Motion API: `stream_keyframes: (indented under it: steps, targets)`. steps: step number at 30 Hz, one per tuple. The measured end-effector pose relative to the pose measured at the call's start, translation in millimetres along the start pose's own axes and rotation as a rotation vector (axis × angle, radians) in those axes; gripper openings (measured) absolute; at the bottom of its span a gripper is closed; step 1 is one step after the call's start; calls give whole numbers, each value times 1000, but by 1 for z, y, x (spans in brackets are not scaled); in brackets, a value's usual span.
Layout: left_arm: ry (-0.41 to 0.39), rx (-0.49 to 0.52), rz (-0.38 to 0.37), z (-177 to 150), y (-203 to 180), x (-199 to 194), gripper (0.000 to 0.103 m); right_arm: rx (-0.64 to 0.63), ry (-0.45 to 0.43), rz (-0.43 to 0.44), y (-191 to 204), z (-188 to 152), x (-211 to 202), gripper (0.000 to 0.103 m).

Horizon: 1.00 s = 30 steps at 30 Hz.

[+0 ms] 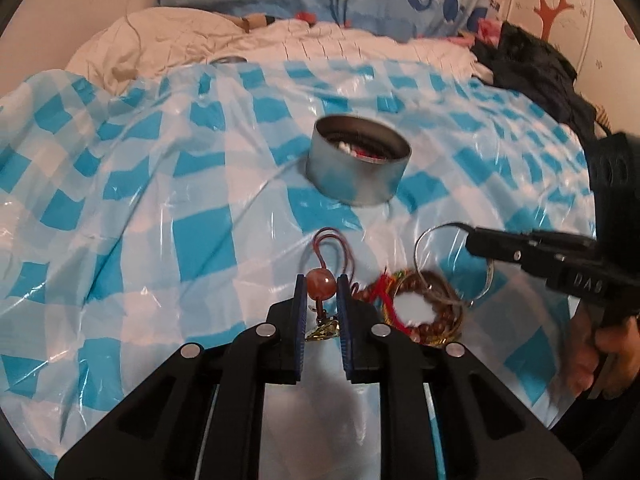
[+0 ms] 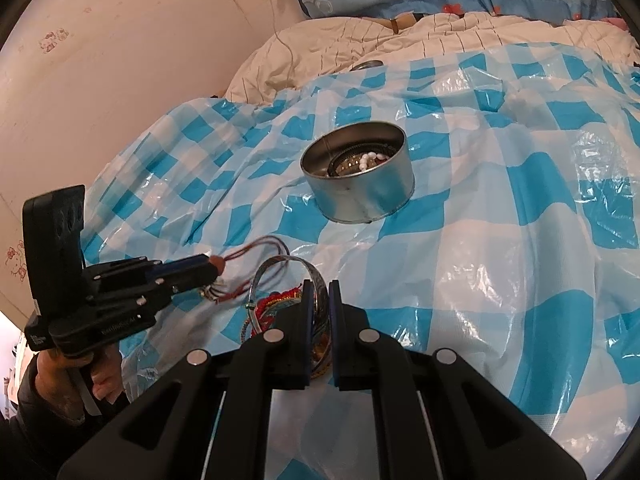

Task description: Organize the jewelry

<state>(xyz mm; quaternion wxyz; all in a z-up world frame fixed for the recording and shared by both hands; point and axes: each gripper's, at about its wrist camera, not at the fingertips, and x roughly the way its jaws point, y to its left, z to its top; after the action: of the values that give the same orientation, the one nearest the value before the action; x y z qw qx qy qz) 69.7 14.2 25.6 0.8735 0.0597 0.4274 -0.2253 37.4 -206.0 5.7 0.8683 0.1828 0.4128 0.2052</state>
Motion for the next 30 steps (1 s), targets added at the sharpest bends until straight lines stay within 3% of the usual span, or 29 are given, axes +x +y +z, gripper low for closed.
stream_keyframes:
  steps: [14, 20, 30]
  targets:
    - [-241, -67, -46, 76, -35, -4, 14, -41, -218, -75, -3, 54, -26, 8]
    - [-256, -88, -58, 101, -42, 17, 14, -11, -231, -107, -21, 64, -21, 8]
    - [-225, -138, -70, 106, -31, 45, 14, -33, -228, -131, -27, 86, -6, 8]
